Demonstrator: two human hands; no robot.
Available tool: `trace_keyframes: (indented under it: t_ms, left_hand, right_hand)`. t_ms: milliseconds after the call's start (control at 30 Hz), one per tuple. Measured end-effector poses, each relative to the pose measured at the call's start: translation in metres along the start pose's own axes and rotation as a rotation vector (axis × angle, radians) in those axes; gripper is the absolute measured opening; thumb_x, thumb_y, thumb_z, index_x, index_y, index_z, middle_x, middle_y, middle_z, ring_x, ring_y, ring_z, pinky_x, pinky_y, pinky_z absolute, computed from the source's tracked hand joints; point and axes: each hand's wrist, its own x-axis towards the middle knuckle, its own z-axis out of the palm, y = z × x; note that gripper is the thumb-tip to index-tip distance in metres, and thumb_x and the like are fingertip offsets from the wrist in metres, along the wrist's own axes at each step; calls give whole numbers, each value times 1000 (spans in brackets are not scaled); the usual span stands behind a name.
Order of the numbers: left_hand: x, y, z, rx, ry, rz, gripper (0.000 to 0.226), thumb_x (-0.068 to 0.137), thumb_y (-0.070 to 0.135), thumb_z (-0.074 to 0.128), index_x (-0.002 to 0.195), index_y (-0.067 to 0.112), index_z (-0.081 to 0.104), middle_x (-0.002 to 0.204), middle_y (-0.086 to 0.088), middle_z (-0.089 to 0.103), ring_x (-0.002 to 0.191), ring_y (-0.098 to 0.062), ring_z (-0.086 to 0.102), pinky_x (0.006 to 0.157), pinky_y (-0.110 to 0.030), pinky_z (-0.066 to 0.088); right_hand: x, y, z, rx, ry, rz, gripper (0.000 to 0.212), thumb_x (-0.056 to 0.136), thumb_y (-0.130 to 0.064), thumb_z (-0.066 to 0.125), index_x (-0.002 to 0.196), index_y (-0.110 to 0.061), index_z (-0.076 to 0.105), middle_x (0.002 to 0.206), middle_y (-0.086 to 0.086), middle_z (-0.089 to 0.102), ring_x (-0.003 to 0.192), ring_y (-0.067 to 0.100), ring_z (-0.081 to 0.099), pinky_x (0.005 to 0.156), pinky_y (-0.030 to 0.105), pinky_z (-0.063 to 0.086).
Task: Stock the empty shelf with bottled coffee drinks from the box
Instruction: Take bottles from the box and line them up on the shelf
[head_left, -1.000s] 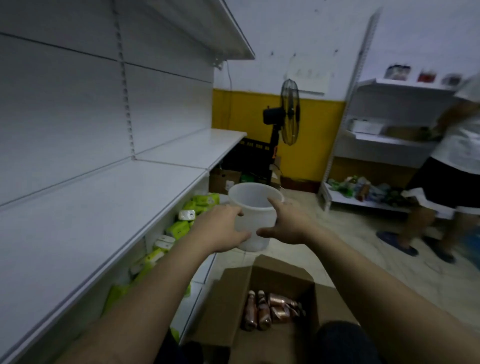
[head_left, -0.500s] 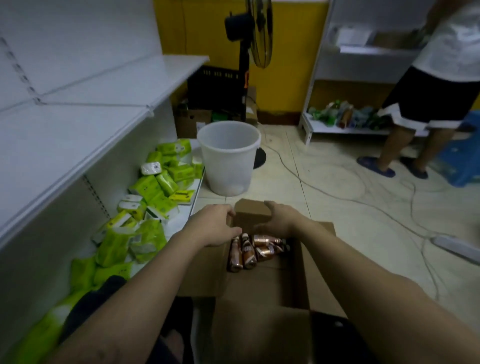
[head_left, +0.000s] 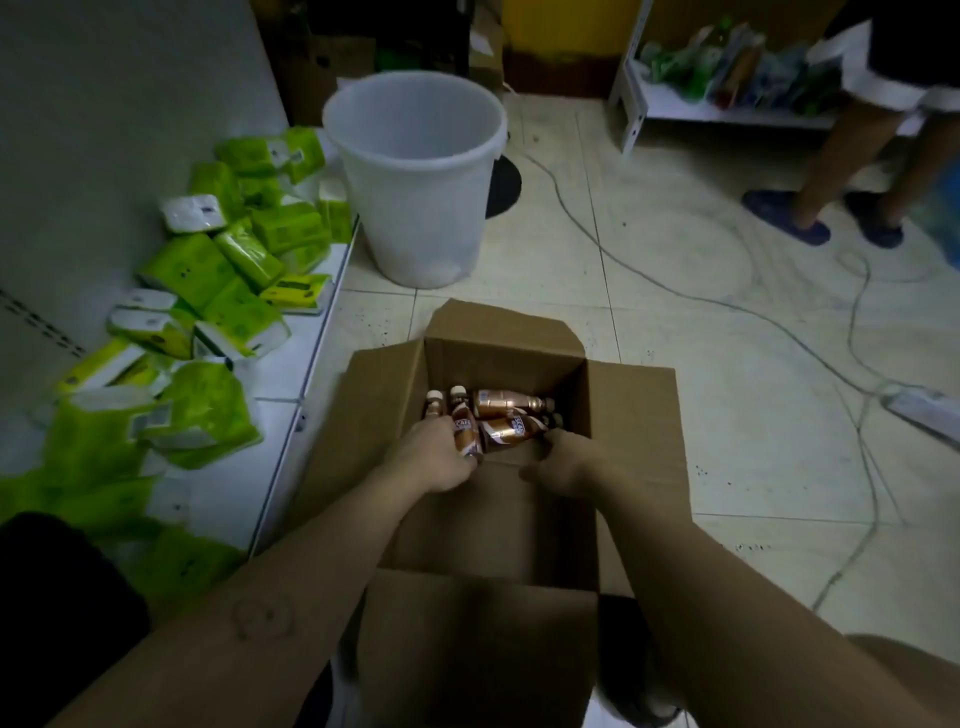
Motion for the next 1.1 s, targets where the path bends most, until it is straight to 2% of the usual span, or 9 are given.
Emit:
trace_keyframes:
  t_ms: [133,200,267,433,500,600,700,800,1100]
  left_hand:
    - [44,-14,17,-7,-44,-82,85,81,39,65,151,18,20,134,-11,54,115,-29,54,94,-38,46]
    - [65,-21,27,6,-69,-82,99,83,38,63,152,23,-7,148,-13,38,125,-32,47,103,-42,39]
    - [89,-27,42,-12,-73,-113,103,83,34,64,151,28,-14,157,-9,20,128,-32,43,106,-43,36]
    - [141,-48,85,-76,-18,-207,110,77,27,73,152,20,-7,154,-12,17,136,-35,26,112,-43,25]
    - [158,-57,102,-132,22,-212,117,72,22,75,151,22,-12,154,-14,18,141,-33,17,115,-45,20]
    - [168,-69,126,-168,65,-236,122,70,17,75,149,24,-18,158,-10,5,145,-30,6,117,-45,14]
    - [170,-77,143,-60,76,-221,116,72,20,74,150,22,-12,156,-8,-4,141,-32,8,113,-45,23]
    - [176,-79,149,-47,164,-237,108,69,17,75,147,27,2,147,-11,10,130,-32,20,103,-46,34]
    - [171,-90,163,-49,280,-175,84,70,14,74,138,25,27,146,-13,18,128,-34,29,99,-47,41]
  right_hand:
    - [46,20,21,7,-79,108,67,89,-36,61,145,-13,34,147,11,40,132,27,40,104,33,34]
    - [69,25,33,49,-101,147,67,89,-36,61,146,-13,34,148,12,39,133,29,39,105,35,34]
    - [93,30,43,106,-99,176,67,88,-38,61,145,-13,36,146,12,41,131,29,41,103,36,36]
    - [154,40,70,143,-115,196,64,89,-36,60,145,-20,33,145,10,40,124,28,45,90,34,40]
    - [177,44,76,169,-112,163,59,90,-33,58,144,-26,36,144,7,41,123,28,46,94,34,39]
    - [210,40,84,345,-97,196,85,87,-30,62,151,-34,7,145,12,40,122,31,48,99,37,41]
    - [234,35,93,482,-78,216,91,86,-42,62,149,-40,-3,149,15,34,124,34,46,102,43,42]
    - [249,36,104,518,-69,254,88,85,-53,58,148,-44,-4,150,17,30,125,35,45,103,45,42]
    - [224,39,139,699,301,332,54,87,-46,58,136,-41,38,136,9,46,114,27,53,96,44,47]
